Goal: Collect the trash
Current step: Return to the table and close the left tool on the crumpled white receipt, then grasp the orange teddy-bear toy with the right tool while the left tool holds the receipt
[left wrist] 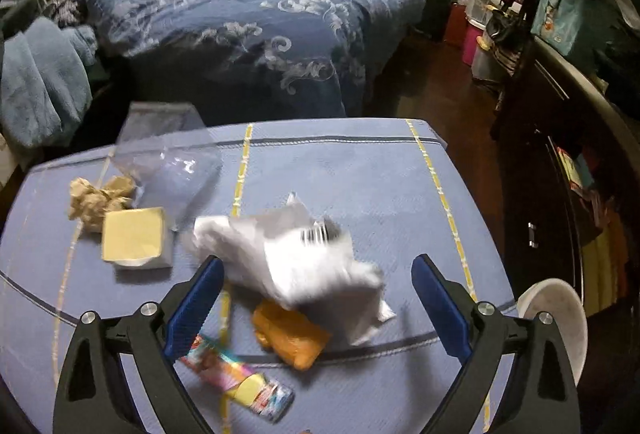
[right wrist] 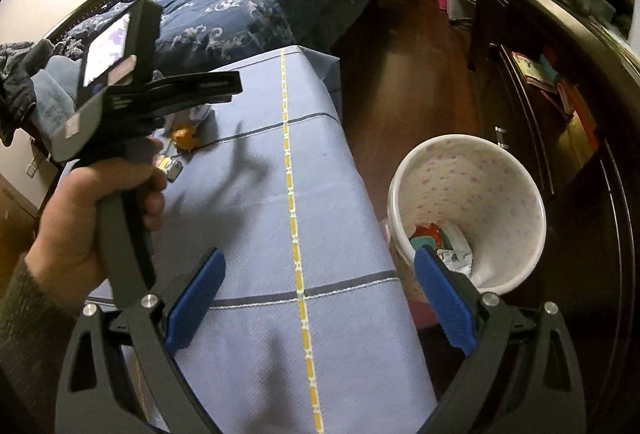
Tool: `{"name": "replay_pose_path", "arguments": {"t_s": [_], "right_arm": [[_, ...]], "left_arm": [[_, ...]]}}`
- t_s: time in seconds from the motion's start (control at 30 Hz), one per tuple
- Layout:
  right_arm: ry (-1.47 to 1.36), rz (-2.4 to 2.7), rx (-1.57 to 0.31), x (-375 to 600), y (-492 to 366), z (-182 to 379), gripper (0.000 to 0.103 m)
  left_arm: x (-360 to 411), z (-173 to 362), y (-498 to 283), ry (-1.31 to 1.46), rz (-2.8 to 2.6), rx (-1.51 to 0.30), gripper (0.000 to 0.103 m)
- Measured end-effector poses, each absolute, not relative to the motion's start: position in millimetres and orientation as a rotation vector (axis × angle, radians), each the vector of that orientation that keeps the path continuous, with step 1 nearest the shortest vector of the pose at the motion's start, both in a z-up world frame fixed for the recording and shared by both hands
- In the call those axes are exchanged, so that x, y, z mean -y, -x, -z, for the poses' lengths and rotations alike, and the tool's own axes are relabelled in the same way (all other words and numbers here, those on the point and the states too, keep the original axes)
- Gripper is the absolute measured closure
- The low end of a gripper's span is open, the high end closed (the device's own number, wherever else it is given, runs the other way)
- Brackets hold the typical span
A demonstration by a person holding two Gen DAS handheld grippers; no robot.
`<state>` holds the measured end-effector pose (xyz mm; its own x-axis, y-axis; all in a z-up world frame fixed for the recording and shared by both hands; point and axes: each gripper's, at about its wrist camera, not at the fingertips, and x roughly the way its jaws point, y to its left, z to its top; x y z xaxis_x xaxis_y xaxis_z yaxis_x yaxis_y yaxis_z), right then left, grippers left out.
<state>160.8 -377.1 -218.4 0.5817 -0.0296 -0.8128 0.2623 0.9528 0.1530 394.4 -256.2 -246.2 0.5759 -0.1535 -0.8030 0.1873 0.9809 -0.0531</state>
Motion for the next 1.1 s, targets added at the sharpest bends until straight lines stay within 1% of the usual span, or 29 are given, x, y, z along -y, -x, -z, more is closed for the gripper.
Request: {"name": "replay_pose_path", "arguments": {"t_s": [0.03, 0.07, 0.1, 0.17, 0.33, 0.57, 0.77, 0.9, 0.93, 1.0, 1.1], "right_arm": [[-0.271, 0.171, -0.934, 377.5, -160.8, 217.6, 0.007], [-0.272, 0.169, -0.932, 377.7, -161.1, 216.9, 0.007], [-0.272, 0.167, -0.931, 377.6, -161.2, 216.0, 0.007], [-0.271, 0.165, -0.927, 376.8, -162.2, 214.0, 0.007], [-0.257, 0.152, -0.915, 367.8, -167.5, 207.1, 0.007], [-0.218, 0.086, -0.919, 337.1, -191.8, 207.7, 0.007], [-0.139, 0.014, -0.912, 289.5, -235.9, 212.3, 0.007], [-0.108, -0.017, -0.949, 263.6, -270.8, 224.8, 0.008], [-0.104, -0.018, -0.959, 260.9, -277.1, 226.6, 0.012], [-0.122, 0.006, -0.962, 263.6, -281.7, 224.5, 0.012], [-0.167, 0.027, -0.948, 276.9, -275.2, 216.7, 0.012]], "left_arm": [[255.0, 247.6, -396.2, -0.027, 0.198, -0.942, 0.027], [252.7, 250.0, -398.6, -0.014, 0.198, -0.955, 0.048], [250.7, 252.2, -399.6, -0.004, 0.203, -0.966, 0.048], [245.0, 252.5, -397.2, 0.012, 0.218, -0.960, 0.054], [224.4, 241.3, -382.3, 0.039, 0.237, -0.918, 0.056], [149.5, 209.7, -344.0, 0.051, 0.159, -0.834, 0.056], [79.2, 202.2, -319.8, 0.058, 0.036, -0.809, 0.056], [40.6, 203.1, -312.5, 0.103, -0.019, -0.831, 0.056], [34.2, 203.8, -312.1, 0.118, -0.021, -0.839, 0.056], [31.2, 205.7, -311.0, 0.125, -0.003, -0.853, 0.056], [46.7, 210.5, -309.5, 0.105, 0.061, -0.863, 0.056]]}}
